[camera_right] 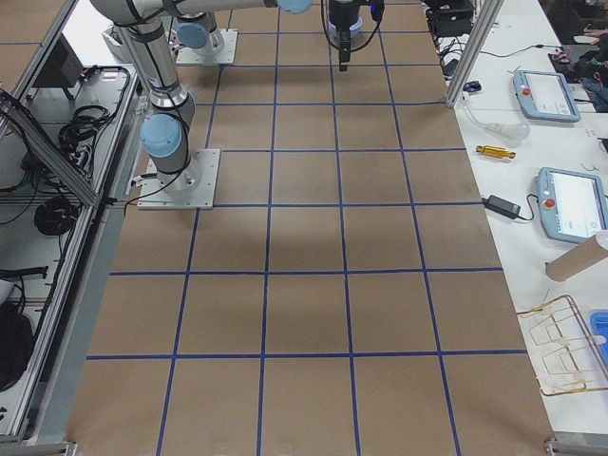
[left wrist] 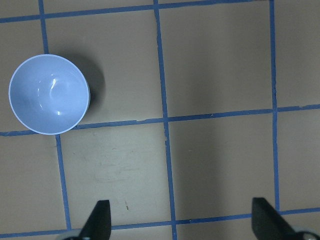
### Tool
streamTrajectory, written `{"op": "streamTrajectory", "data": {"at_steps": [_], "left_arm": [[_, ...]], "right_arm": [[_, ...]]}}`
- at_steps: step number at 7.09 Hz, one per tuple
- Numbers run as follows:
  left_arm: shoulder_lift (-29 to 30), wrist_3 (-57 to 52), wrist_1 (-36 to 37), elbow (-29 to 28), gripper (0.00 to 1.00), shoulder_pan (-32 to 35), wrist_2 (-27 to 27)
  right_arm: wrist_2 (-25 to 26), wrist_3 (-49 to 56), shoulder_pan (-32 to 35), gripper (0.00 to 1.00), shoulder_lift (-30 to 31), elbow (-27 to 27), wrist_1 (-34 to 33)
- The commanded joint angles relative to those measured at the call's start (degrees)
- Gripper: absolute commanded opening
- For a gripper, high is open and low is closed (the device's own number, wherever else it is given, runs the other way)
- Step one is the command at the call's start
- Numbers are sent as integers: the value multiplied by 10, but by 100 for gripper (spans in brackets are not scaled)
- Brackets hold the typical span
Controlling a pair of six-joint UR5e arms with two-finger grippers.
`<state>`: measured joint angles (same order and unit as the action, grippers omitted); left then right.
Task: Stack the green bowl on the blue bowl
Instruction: 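Raise the left gripper and swing it back toward the robot's base, then lower the left gripper near the robot and grasp the pale green bowl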
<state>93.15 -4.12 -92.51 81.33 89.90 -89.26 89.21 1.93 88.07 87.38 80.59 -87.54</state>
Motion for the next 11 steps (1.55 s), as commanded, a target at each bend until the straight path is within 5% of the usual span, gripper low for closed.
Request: {"op": "streamTrajectory", "data": {"at_steps": [1,4,7,9,11], "left_arm": [[-4,-6,-14,1,100,-8,0],[-14,-132,-50,5,100,-82,1],[-12,-449,-94,10,100,-244,-17],[12,-730,-70,35,100,-396,-57],[51,-962,66,72,100,-493,-102]], "right_arm": [[0,0,0,100,0,0,0],[0,0,0,100,0,0,0],[0,0,0,100,0,0,0],[0,1,0,100,0,0,0],[0,1,0,100,0,0,0]]}}
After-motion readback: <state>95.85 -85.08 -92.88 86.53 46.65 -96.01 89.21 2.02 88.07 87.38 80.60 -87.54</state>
